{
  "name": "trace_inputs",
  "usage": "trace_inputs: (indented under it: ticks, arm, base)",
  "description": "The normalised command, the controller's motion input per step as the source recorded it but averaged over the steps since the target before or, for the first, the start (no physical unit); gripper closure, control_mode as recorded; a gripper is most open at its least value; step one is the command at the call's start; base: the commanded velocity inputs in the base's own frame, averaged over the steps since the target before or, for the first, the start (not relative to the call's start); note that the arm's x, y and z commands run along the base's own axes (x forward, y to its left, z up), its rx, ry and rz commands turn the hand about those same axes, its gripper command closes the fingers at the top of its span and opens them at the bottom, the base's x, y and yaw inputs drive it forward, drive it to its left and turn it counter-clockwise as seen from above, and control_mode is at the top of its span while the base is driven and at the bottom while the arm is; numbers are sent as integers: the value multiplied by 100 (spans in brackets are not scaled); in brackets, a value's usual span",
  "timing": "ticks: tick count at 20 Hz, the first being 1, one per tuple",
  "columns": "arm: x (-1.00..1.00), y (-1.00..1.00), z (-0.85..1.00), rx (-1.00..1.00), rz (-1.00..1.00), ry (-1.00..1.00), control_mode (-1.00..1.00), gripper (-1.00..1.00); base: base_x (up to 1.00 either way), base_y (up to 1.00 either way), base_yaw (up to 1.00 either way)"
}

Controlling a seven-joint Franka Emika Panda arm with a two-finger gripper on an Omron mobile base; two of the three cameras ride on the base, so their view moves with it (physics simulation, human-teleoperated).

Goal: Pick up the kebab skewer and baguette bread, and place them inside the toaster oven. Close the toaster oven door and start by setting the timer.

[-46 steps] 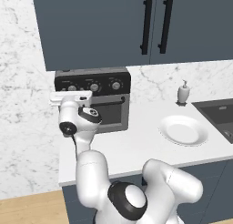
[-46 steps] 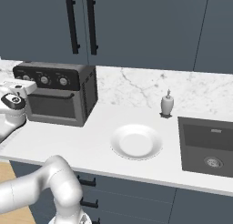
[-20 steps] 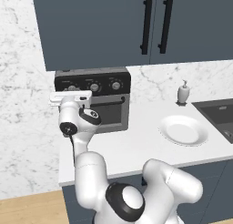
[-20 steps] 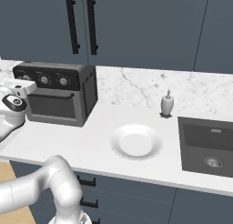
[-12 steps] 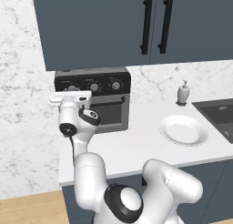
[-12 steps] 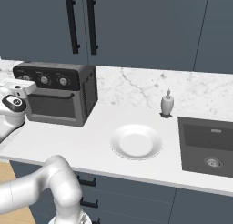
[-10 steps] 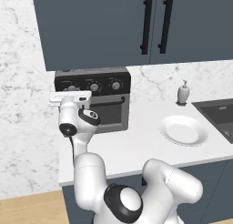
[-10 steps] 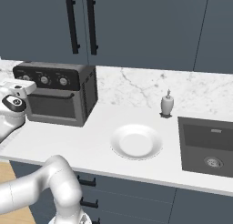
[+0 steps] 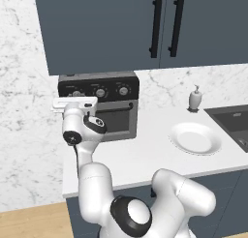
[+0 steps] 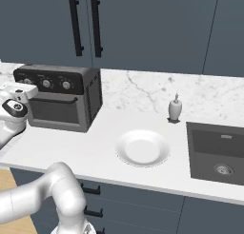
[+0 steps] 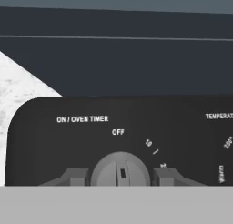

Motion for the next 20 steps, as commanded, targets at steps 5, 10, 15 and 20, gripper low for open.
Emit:
trace_inputs:
  ticks: [5,10,15,20]
  arm:
    - [0,0,0,14,0,0,-100,100]
    - [0,0,0,16,0,0,-100,100]
    - [0,0,0,16,0,0,-100,100]
    - [1,0,0,19,0,0,-100,100]
  base:
    - [0,0,0]
    - [0,0,0]
    - [0,0,0]
    - [0,0,0]
